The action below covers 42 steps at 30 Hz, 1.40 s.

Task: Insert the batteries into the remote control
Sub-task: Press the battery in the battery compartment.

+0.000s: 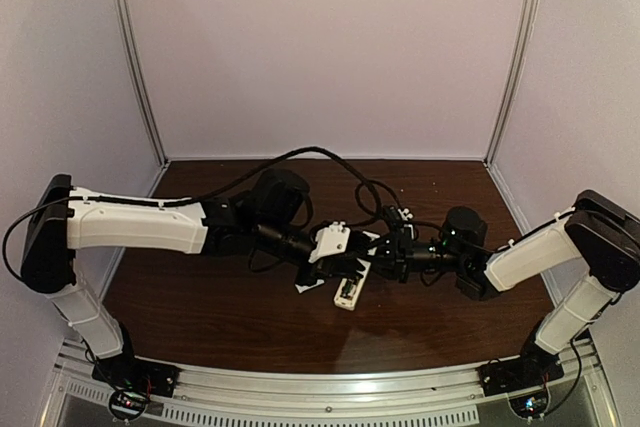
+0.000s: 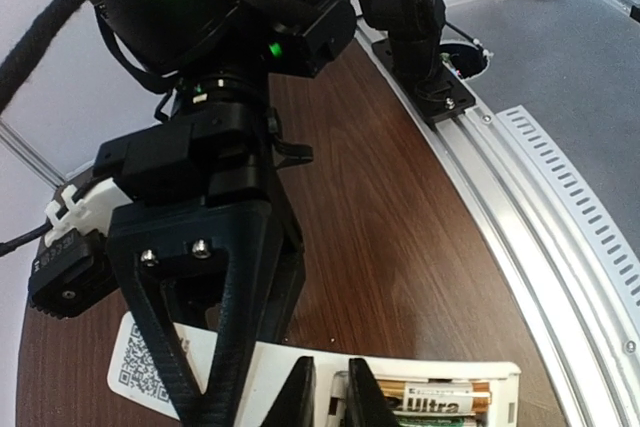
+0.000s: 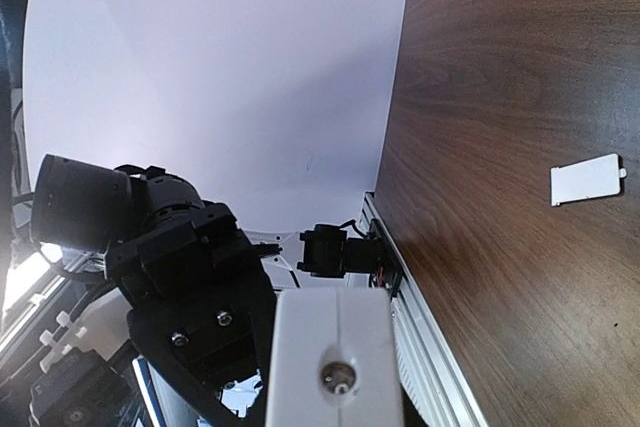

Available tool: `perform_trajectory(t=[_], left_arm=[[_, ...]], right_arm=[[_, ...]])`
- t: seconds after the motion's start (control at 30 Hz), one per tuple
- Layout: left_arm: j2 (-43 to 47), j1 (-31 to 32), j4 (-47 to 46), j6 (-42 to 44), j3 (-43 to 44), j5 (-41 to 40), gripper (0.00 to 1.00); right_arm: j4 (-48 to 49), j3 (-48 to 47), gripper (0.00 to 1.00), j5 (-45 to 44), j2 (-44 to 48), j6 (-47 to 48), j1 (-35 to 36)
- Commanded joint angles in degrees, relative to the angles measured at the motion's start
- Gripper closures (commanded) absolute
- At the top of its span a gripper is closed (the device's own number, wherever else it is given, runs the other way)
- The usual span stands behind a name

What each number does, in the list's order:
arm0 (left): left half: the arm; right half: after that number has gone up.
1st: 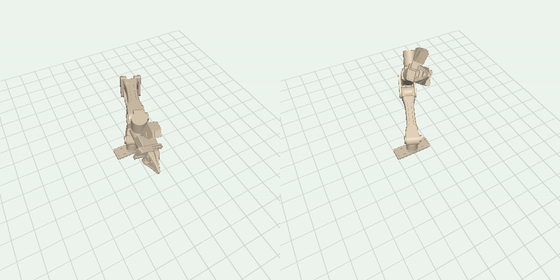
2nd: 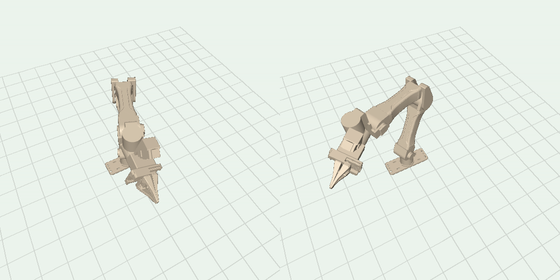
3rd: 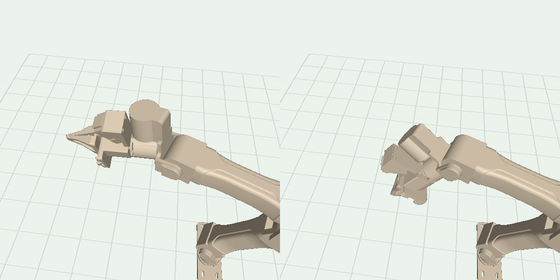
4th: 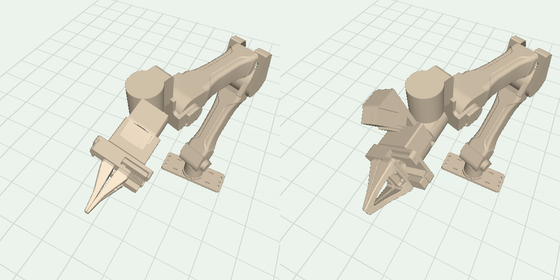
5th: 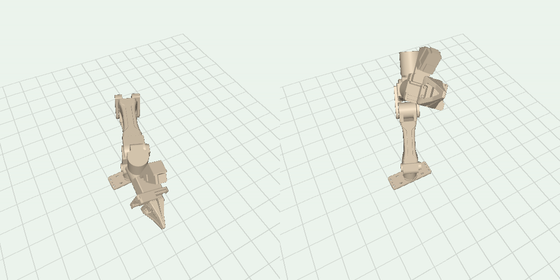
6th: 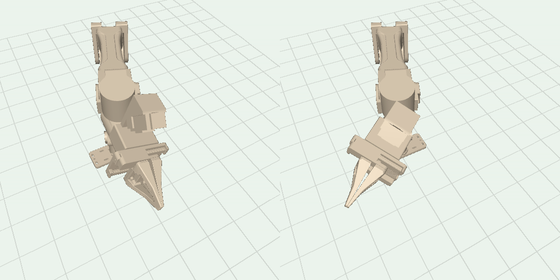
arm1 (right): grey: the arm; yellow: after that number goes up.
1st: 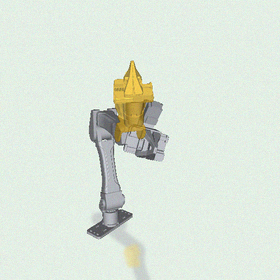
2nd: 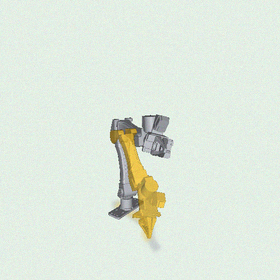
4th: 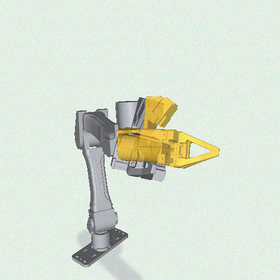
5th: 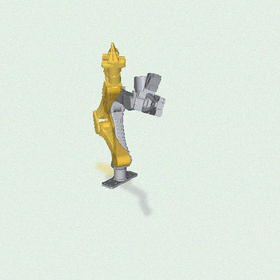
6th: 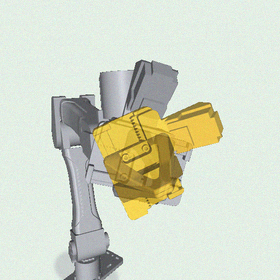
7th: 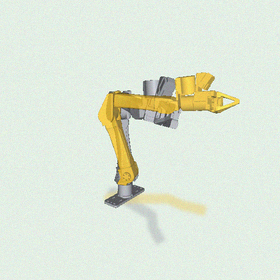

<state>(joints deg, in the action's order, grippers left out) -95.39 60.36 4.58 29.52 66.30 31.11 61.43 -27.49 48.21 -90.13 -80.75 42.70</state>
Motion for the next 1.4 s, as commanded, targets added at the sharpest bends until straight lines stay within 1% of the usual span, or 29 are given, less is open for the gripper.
perform_trajectory(t=[0.0, 0.13, 0.27, 0.3, 0.37, 0.4, 0.43, 0.5, 0.53, 0.57, 0.63, 0.7, 0.77, 0.97, 1.03, 1.13, 1.3, 1.37], left_arm=[[2.32, 3.74, 7.14, 0.56, 0.82, -6.81, 0.78], [7.57, 4.55, 5.59, -4.53, 0.47, -8.5, 0.6], [14.01, 4.57, 1.45, -12.59, -2.65, -13.13, 0.32], [15.34, 4.39, 0.88, -15.16, -3.34, -14.89, 0.27], [17.5, 3.58, 0.01, -23.2, -5.1, -17.48, 0.05], [18.27, 3.03, 0.25, -28.18, -5.92, -18.19, 0.03], [18.36, 2.47, 1.26, -32.59, -5.93, -18.49, 0.03], [17.85, 1.36, 3.83, -38.51, -5.64, -17.85, 0.03], [17.32, 0.64, 4.9, -40.95, -5.62, -16.25, 0.03], [16.67, -0.11, 5.3, -42.56, -5.91, -12.81, 0.02], [15.85, -0.67, 3.74, -45.84, -7.18, -7.58, 0.03], [14.8, -0.75, 0.61, -50.02, -8.66, -5.81, 0.03], [13.38, -0.84, -1.88, -52.35, -9.13, -4.27, 0.1], [8.04, -0.77, -2.0, -55.5, -6.89, -2.98, 0.27], [6.42, -0.8, -2.28, -56.29, -6.51, -2.19, 0.31], [4.66, -0.8, -2.77, -56.89, -5.84, -1.56, 0.35], [3.23, -0.79, -2.87, -56.8, -4.23, -0.8, 0.38], [2.67, -0.86, -3.19, -56.85, -3.93, -0.19, 0.41]], right_arm=[[3.39, -0.26, 1.0, 0.62, 0.97, 1.08, -1.12], [-1.82, -1.03, 1.0, 0.22, 1.92, 4.64, -1.88], [-6.97, -2.3, 1.0, -0.09, 3.28, 8.32, -2.22], [-8.44, -2.54, 1.0, -0.27, 3.76, 9.05, -2.26], [-11.19, -3.18, 1.0, -0.54, 4.8, 11.34, -2.27], [-12.21, -3.52, 1.0, -0.69, 5.39, 12.18, -2.27], [-13.58, -3.92, 1.0, -0.81, 5.87, 13.07, -2.31], [-15.69, -4.81, 1.0, -0.91, 6.87, 14.6, -2.3], [-16.53, -5.12, 1.0, -1.0, 7.31, 15.17, -2.32], [-17.66, -5.55, 1.0, -1.08, 7.85, 15.84, -2.28], [-19.27, -6.32, 1.0, -0.97, 8.28, 16.81, -2.28], [-19.43, -6.68, 1.0, -0.95, 8.41, 16.85, -2.27], [-19.31, -6.92, 1.0, -0.76, 8.42, 16.7, -2.27], [-18.86, -6.83, 1.0, -0.57, 8.73, 16.1, -2.27], [-18.6, -6.67, 1.0, -0.61, 8.72, 15.93, -2.2], [-18.32, -6.64, 1.0, -0.63, 8.49, 15.64, -2.18], [-18.19, -6.64, 1.0, -0.57, 8.45, 15.61, -2.1], [-18.19, -6.66, 1.0, -0.57, 8.4, 15.56, -2.08]])
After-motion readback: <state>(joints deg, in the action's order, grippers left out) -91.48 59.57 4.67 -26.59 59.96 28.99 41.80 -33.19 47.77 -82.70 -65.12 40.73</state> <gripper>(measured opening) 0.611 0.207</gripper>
